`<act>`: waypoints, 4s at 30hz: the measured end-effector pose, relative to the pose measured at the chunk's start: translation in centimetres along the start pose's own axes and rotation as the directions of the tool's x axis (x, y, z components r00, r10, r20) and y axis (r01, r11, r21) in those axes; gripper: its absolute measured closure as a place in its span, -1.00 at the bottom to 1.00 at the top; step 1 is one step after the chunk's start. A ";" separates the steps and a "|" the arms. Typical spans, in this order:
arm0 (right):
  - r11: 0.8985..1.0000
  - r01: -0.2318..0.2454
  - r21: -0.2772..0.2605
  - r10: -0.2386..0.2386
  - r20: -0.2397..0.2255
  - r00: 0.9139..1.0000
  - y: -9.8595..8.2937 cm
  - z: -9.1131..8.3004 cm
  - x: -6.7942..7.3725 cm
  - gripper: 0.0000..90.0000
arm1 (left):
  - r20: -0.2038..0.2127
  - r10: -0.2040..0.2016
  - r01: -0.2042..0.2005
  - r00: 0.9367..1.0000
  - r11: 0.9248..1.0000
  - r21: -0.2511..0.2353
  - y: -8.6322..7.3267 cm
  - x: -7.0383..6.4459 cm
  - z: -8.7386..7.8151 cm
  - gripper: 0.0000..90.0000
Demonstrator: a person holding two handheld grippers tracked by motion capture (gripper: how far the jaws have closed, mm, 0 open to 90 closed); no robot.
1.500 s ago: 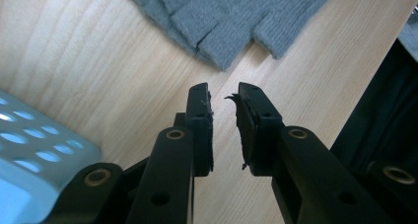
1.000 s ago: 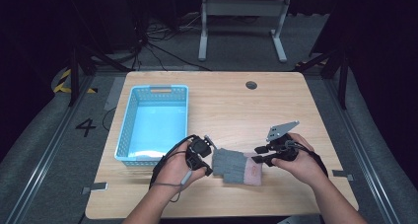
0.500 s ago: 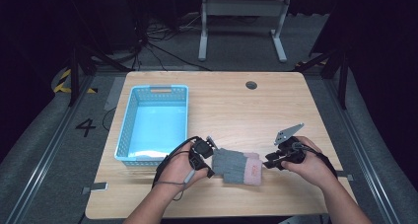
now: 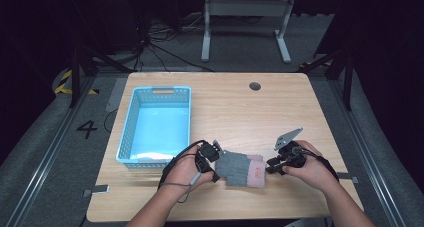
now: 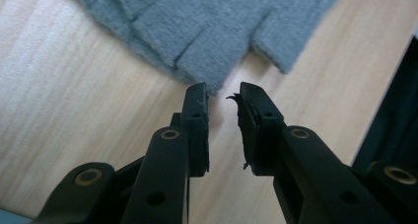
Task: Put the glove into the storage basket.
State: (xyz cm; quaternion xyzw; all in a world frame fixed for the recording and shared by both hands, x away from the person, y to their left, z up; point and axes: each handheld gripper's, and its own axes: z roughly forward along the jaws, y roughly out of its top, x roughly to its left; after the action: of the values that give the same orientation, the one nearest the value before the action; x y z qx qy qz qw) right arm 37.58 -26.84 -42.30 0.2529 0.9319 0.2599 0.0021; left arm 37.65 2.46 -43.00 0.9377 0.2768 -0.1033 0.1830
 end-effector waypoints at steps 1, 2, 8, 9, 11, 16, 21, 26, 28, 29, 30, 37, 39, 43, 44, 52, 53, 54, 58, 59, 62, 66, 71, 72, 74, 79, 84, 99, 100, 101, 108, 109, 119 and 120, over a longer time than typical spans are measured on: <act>1.000 0.000 0.000 0.000 0.000 1.000 0.0 0.0 0.0 0.48 | 0.000 0.000 0.000 1.000 1.000 0.000 0.0 0.0 0.0 0.65; 1.000 -0.001 0.000 0.001 0.000 1.000 0.0 0.0 0.0 0.48 | -0.001 0.005 -0.005 1.000 1.000 0.004 0.0 0.0 0.1 0.65; 1.000 -0.007 0.004 0.007 -0.001 1.000 -0.1 0.2 -0.1 0.48 | -0.007 0.022 -0.022 1.000 1.000 0.008 0.1 -0.1 0.2 0.64; 1.000 -0.008 0.006 0.008 -0.001 1.000 -0.1 0.2 0.0 0.48 | -0.001 0.015 -0.015 1.000 1.000 0.002 0.0 -0.1 0.2 0.63; 1.000 -0.010 0.005 0.010 0.002 1.000 0.0 0.2 0.0 0.48 | -0.001 0.012 -0.012 1.000 1.000 0.006 -0.1 0.1 0.2 0.61; 1.000 -0.008 0.001 0.008 -0.004 1.000 -0.1 0.2 -0.1 0.47 | -0.011 0.021 -0.021 1.000 1.000 0.003 0.1 -0.1 0.3 0.56; 1.000 -0.010 0.003 0.010 -0.001 1.000 0.0 0.2 0.0 0.48 | -0.042 0.064 -0.065 0.997 0.998 -0.024 0.3 -0.8 0.0 0.65; 1.000 -0.006 0.005 0.006 -0.001 1.000 0.1 0.3 0.1 0.49 | -0.045 0.069 -0.070 0.997 0.997 -0.033 0.4 -1.0 -0.2 0.70; 1.000 -0.003 0.008 0.003 0.000 1.000 0.1 0.4 0.1 0.49 | -0.055 0.056 -0.057 0.997 0.998 -0.015 0.5 -0.7 0.1 0.72; 1.000 -0.001 0.007 0.001 0.001 1.000 0.1 0.4 0.1 0.49 | -0.060 0.049 -0.050 0.997 0.999 -0.012 0.5 -0.6 0.3 0.74; 1.000 0.001 0.003 -0.001 0.002 1.000 0.1 0.4 0.1 0.49 | -0.067 0.042 -0.043 0.997 0.999 -0.009 0.5 -0.6 0.4 0.77; 0.999 0.045 -0.019 -0.045 0.009 0.999 0.5 0.1 0.5 0.86 | -0.086 0.034 -0.034 0.996 0.999 0.001 0.7 -1.0 0.4 0.97; 0.999 0.038 -0.030 -0.037 0.006 0.999 0.5 -0.2 0.6 0.91 | -0.083 0.036 -0.036 0.996 0.999 0.001 0.6 -1.2 0.1 0.98; 0.998 0.027 -0.051 -0.026 0.009 1.000 0.8 -1.1 0.8 0.94 | -0.073 0.037 -0.039 0.997 0.999 -0.028 0.3 -1.8 -1.1 0.98; 0.998 0.027 -0.051 -0.026 0.009 1.000 0.8 -1.1 0.8 0.94 | -0.073 0.037 -0.039 0.997 0.999 -0.028 0.3 -1.8 -1.1 0.98; 0.995 -0.020 -0.094 0.022 0.013 1.000 1.9 -2.2 0.2 0.94 | -0.074 0.053 -0.057 0.996 0.997 -0.054 -0.1 -2.8 -2.2 0.98; 0.995 -0.023 -0.099 0.025 0.018 1.000 2.1 -2.2 0.1 0.94 | -0.076 0.052 -0.056 0.996 0.997 -0.057 -0.1 -2.8 -2.2 0.98; 0.994 -0.028 -0.102 0.030 0.023 0.999 2.4 -2.2 -0.1 0.94 | -0.077 0.049 -0.053 0.996 0.997 -0.059 -0.1 -2.8 -2.2 0.98; 0.994 -0.037 -0.104 0.040 0.027 0.999 2.6 -2.1 -0.4 0.94 | -0.078 0.053 -0.058 0.996 0.997 -0.054 -0.1 -2.8 -2.1 0.98; 0.994 -0.041 -0.101 0.044 0.030 0.999 2.7 -1.9 -0.5 0.94 | -0.076 0.055 -0.059 0.996 0.997 -0.047 0.0 -2.8 -2.0 0.98; 0.995 -0.047 -0.090 0.051 0.036 0.998 2.7 -1.6 -0.7 0.94 | -0.075 0.048 -0.052 0.996 0.998 -0.045 0.0 -2.6 -1.7 0.98; 0.995 -0.053 -0.080 0.056 0.032 0.998 2.6 -1.2 -0.8 0.94 | -0.075 0.040 -0.043 0.996 0.998 -0.042 0.1 -2.2 -1.4 0.98; 0.996 -0.073 -0.058 0.075 0.036 0.997 2.4 -0.4 -1.2 0.94 | -0.074 0.037 -0.039 0.997 0.999 -0.033 0.2 -1.8 -0.8 0.98; 0.995 -0.077 -0.056 0.080 0.037 0.996 2.4 -0.2 -1.3 0.94 | -0.075 0.037 -0.039 0.997 0.999 -0.031 0.2 -1.8 -0.7 0.98; 0.996 -0.080 -0.043 0.082 0.040 0.996 2.3 0.3 -1.6 0.94 | -0.071 0.035 -0.037 0.997 0.999 -0.027 0.3 -1.6 -0.3 0.97; 0.996 -0.083 -0.032 0.084 0.050 0.995 2.2 0.7 -1.7 0.91 | -0.072 0.034 -0.036 0.997 0.999 -0.021 0.3 -1.3 0.1 0.97; 0.997 -0.069 -0.035 0.071 0.082 0.994 1.9 0.3 -1.6 0.73 | -0.059 0.009 -0.010 0.998 1.000 -0.015 0.2 -1.2 0.0 0.59; 0.993 -0.091 -0.071 0.100 0.130 0.987 0.5 -2.8 -1.5 0.57 | -0.113 0.054 -0.067 0.992 0.992 -0.109 1.3 -3.0 -2.9 0.22; 0.993 -0.091 -0.071 0.100 0.130 0.987 0.5 -2.8 -1.5 0.57 | -0.113 0.056 -0.069 0.992 0.991 -0.117 1.5 -3.1 -3.0 0.22; 0.993 -0.093 -0.079 0.103 0.132 0.986 0.3 -3.1 -1.6 0.55 | -0.118 0.057 -0.073 0.991 0.988 -0.134 2.1 -3.3 -3.1 0.19; 0.989 -0.110 -0.103 0.122 0.127 0.984 -0.2 -3.9 -1.8 0.47 | -0.132 0.051 -0.071 0.990 0.986 -0.149 3.9 -3.3 -2.1 0.07; 0.987 -0.118 -0.108 0.131 0.125 0.984 -0.3 -4.0 -1.8 0.46 | -0.137 0.043 -0.062 0.990 0.988 -0.140 4.1 -3.2 -1.8 0.04; 0.981 -0.147 -0.124 0.163 0.128 0.978 -1.3 -4.7 -2.1 0.40 | -0.106 0.081 -0.096 0.991 0.985 -0.143 5.9 -2.4 0.5 -0.04; 0.981 -0.150 -0.124 0.165 0.126 0.978 -1.4 -4.7 -2.0 0.40 | -0.121 0.092 -0.109 0.988 0.984 -0.141 6.0 -2.3 0.8 -0.08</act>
State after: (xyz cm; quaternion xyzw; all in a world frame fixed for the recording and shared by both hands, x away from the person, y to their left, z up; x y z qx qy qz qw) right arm 38.08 -31.09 -39.13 0.3424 0.8903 0.2944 0.0591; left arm 38.99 -3.67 -41.33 0.9387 0.2462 -0.0194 0.2406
